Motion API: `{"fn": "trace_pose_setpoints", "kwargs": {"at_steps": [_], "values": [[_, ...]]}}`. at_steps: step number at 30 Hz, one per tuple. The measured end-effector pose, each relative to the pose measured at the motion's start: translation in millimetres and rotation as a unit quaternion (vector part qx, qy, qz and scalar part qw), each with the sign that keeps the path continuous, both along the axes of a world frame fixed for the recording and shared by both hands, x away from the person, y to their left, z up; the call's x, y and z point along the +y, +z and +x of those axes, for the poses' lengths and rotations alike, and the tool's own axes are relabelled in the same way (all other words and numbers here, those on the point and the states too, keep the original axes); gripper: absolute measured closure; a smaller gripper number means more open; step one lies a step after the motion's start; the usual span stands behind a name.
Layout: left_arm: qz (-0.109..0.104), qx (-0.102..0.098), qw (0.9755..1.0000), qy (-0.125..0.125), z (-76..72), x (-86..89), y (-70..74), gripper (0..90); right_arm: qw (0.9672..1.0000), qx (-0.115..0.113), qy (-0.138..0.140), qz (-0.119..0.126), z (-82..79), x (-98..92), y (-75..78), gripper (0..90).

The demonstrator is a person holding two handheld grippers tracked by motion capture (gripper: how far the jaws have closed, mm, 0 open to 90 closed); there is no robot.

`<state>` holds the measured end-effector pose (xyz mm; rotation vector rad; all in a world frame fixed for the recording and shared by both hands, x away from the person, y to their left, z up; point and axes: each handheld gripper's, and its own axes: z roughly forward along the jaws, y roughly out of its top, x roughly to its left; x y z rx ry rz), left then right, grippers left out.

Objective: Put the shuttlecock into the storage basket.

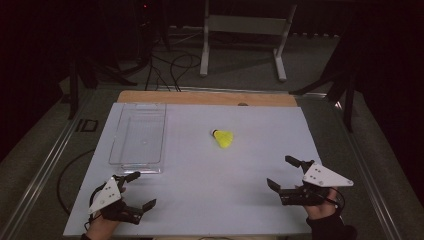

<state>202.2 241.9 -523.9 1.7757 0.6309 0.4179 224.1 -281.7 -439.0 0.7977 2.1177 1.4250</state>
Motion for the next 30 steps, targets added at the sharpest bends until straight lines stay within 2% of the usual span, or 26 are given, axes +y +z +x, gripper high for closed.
{"fn": "trace_pose_setpoints", "kwargs": {"at_steps": [6,7,10,16,20,25,30], "values": [[0.000,0.000,1.0000,-0.001,-0.1,0.1,0.0,0.1,1.0000,-0.008,0.005,0.001,13.7,2.8,11.1,8.9],[0.000,0.000,1.0000,-0.001,-0.1,0.2,0.0,0.1,0.9999,-0.015,0.001,-0.001,17.9,3.6,13.4,8.9],[-0.001,0.001,1.0000,-0.002,0.0,0.2,0.0,0.1,0.9999,-0.010,0.003,0.001,23.6,4.4,15.6,8.9],[0.001,0.001,1.0000,-0.004,0.0,-0.4,-0.4,0.1,0.9998,0.015,0.011,0.003,44.0,8.3,18.7,8.9],[0.001,0.002,1.0000,-0.004,0.2,0.2,-0.4,0.1,0.9997,0.019,0.013,-0.001,51.0,10.8,20.2,8.9],[-0.001,0.003,1.0000,-0.004,0.1,-0.3,-0.6,0.1,0.9998,0.009,0.012,-0.013,61.9,16.8,21.9,8.9],[-0.001,0.003,1.0000,-0.004,0.2,0.0,-0.5,0.2,0.9992,0.022,0.028,-0.018,73.3,22.1,22.3,8.9]]}}
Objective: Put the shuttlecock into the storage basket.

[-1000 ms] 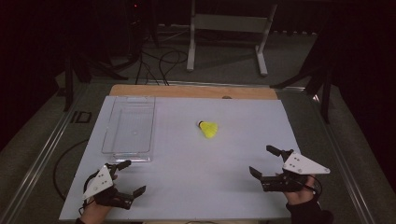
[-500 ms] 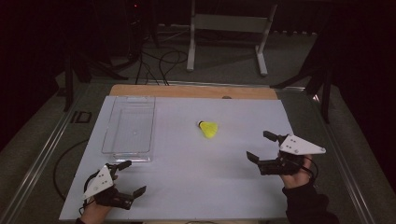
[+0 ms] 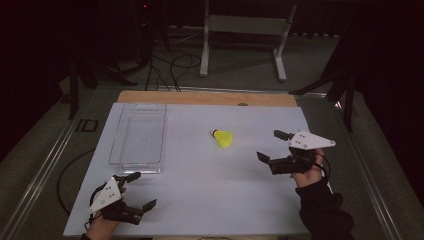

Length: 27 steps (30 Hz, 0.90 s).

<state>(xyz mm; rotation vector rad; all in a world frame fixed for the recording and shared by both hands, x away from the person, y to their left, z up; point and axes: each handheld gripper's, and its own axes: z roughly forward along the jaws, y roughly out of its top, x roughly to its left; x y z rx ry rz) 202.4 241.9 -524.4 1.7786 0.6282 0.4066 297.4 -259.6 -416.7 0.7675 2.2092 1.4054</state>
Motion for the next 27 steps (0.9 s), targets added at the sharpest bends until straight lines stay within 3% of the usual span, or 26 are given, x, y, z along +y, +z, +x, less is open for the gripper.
{"fn": "trace_pose_setpoints", "kwargs": {"at_steps": [3,5,6,16,27], "values": [[0.003,-0.002,1.0000,0.000,0.0,-0.3,0.0,0.1,0.9999,0.015,0.000,-0.005,10.3,4.7,-2.1,8.9],[0.002,-0.001,1.0000,-0.001,0.0,-0.4,-0.1,0.1,0.9999,0.014,-0.001,-0.006,12.2,6.0,-2.5,8.8],[0.001,0.000,1.0000,-0.001,0.0,-0.4,-0.1,0.1,0.9995,0.030,-0.002,-0.009,17.7,9.1,-3.3,8.8],[0.000,-0.001,1.0000,-0.003,-0.2,-0.5,-0.1,0.1,0.9989,0.037,-0.013,-0.026,34.0,22.0,-6.8,8.8],[-0.001,0.003,1.0000,-0.006,-0.1,-0.6,-0.5,0.1,0.9982,0.053,0.010,-0.027,52.7,37.4,-14.5,8.9]]}}
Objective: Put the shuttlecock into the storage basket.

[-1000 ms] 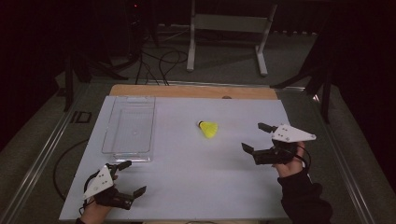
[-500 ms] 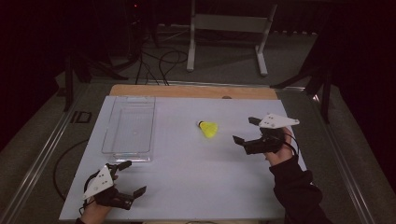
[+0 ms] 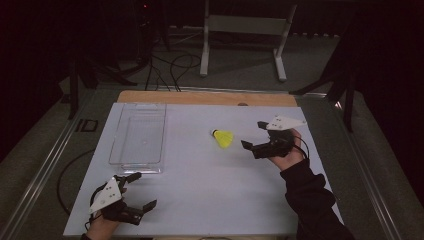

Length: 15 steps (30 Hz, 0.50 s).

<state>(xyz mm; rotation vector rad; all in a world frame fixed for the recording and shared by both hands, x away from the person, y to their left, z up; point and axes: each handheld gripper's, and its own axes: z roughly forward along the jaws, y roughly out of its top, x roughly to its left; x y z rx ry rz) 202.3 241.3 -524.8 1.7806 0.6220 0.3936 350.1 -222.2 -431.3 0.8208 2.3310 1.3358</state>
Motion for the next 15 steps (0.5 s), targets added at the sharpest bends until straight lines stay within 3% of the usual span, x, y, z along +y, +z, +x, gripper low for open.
{"fn": "trace_pose_setpoints", "kwargs": {"at_steps": [4,15], "values": [[0.001,0.001,1.0000,0.000,-0.1,0.0,0.0,0.1,1.0000,0.002,-0.005,-0.007,7.7,6.7,-4.9,8.9],[0.000,0.000,1.0000,-0.003,-0.2,0.3,0.2,0.1,0.9990,0.036,-0.010,-0.023,27.3,18.4,-21.9,8.9]]}}
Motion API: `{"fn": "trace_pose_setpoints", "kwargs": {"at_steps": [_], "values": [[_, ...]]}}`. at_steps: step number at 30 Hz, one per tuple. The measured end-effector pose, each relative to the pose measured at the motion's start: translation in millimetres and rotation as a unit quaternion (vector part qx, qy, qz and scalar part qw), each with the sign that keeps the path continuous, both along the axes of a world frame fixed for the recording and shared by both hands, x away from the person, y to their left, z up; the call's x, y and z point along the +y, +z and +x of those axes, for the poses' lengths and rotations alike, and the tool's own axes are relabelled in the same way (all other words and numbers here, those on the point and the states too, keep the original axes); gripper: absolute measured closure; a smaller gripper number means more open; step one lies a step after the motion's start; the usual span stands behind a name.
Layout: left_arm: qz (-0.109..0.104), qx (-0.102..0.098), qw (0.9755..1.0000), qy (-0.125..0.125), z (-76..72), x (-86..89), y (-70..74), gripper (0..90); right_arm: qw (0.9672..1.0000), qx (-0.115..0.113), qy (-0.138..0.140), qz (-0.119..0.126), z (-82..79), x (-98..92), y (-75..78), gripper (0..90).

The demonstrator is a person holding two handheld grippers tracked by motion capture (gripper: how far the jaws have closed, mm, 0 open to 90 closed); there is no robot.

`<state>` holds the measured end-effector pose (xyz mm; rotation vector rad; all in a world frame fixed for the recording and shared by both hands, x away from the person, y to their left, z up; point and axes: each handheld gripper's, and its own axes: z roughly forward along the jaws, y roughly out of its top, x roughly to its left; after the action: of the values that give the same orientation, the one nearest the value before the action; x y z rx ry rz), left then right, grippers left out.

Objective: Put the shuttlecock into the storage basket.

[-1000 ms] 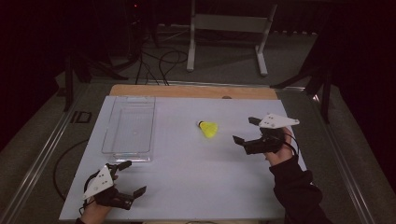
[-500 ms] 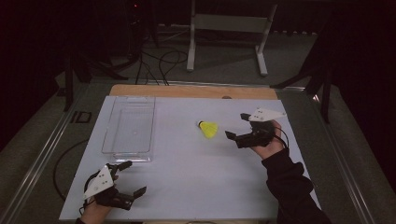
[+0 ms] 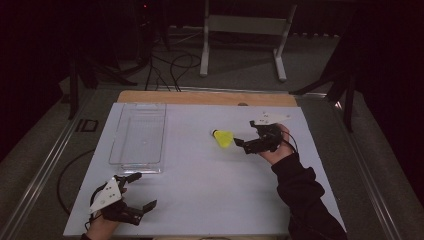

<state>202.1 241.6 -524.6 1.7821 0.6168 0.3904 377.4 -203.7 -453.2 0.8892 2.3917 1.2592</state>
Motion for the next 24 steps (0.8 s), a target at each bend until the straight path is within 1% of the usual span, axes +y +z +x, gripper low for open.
{"fn": "trace_pose_setpoints", "kwargs": {"at_steps": [1,3,4,6,7,8,9,11,12,13,15,16,19,20,21,22,24], "values": [[0.000,0.000,1.0000,0.000,0.0,0.1,0.0,0.1,1.0000,0.002,-0.003,-0.007,2.0,1.5,-2.0,8.9],[-0.002,0.002,1.0000,-0.001,0.2,0.1,-0.2,0.1,0.9999,0.005,-0.002,-0.010,3.6,2.8,-3.9,8.9],[-0.002,0.002,1.0000,-0.001,0.3,0.2,-0.3,0.1,0.9998,0.008,-0.002,-0.017,5.6,5.8,-8.0,8.8],[-0.001,0.001,1.0000,-0.001,0.2,0.2,-0.1,0.1,0.9997,0.018,0.001,-0.016,7.7,7.3,-11.6,8.8],[-0.002,0.002,1.0000,-0.002,0.2,0.2,-0.1,0.2,0.9997,0.019,-0.003,-0.018,9.1,8.3,-14.0,8.8],[-0.002,0.001,1.0000,-0.002,0.1,0.2,-0.2,0.1,0.9995,0.026,0.000,-0.018,10.7,9.3,-16.6,8.8],[-0.001,0.001,1.0000,-0.002,0.1,0.2,-0.2,0.1,0.9994,0.027,-0.001,-0.022,12.1,10.4,-19.1,8.8],[-0.002,0.001,1.0000,-0.002,0.0,0.3,-0.1,0.1,0.9989,0.037,0.001,-0.027,15.3,12.3,-24.4,8.8],[-0.001,0.001,1.0000,-0.002,0.0,0.2,-0.1,0.1,0.9988,0.039,-0.003,-0.031,17.3,13.0,-27.5,8.9],[-0.002,0.001,1.0000,-0.003,0.1,0.2,-0.1,0.1,0.9985,0.044,0.001,-0.033,18.9,13.3,-29.4,8.9],[-0.003,0.002,1.0000,-0.003,0.1,0.3,-0.2,0.1,0.9980,0.046,-0.001,-0.043,22.1,14.2,-33.9,8.9],[-0.003,0.002,1.0000,-0.003,0.1,0.3,-0.2,0.1,0.9975,0.053,0.002,-0.046,24.5,14.4,-36.4,8.9],[-0.004,0.003,1.0000,-0.003,0.2,0.3,-0.3,0.1,0.9966,0.063,0.001,-0.053,30.7,15.2,-42.3,9.6],[-0.004,0.003,1.0000,-0.004,0.2,0.3,-0.3,0.1,0.9964,0.063,-0.001,-0.057,32.2,15.5,-43.8,9.6],[-0.003,0.003,1.0000,-0.004,0.2,0.4,-0.3,0.1,0.9959,0.071,0.002,-0.056,34.8,15.8,-46.1,9.7],[-0.003,0.002,1.0000,-0.003,0.1,0.4,-0.3,0.2,0.9956,0.072,0.000,-0.060,36.7,16.3,-47.9,9.7],[-0.004,0.003,1.0000,-0.003,0.2,0.5,-0.4,0.1,0.9949,0.077,-0.003,-0.064,41.5,17.4,-52.6,12.0]]}}
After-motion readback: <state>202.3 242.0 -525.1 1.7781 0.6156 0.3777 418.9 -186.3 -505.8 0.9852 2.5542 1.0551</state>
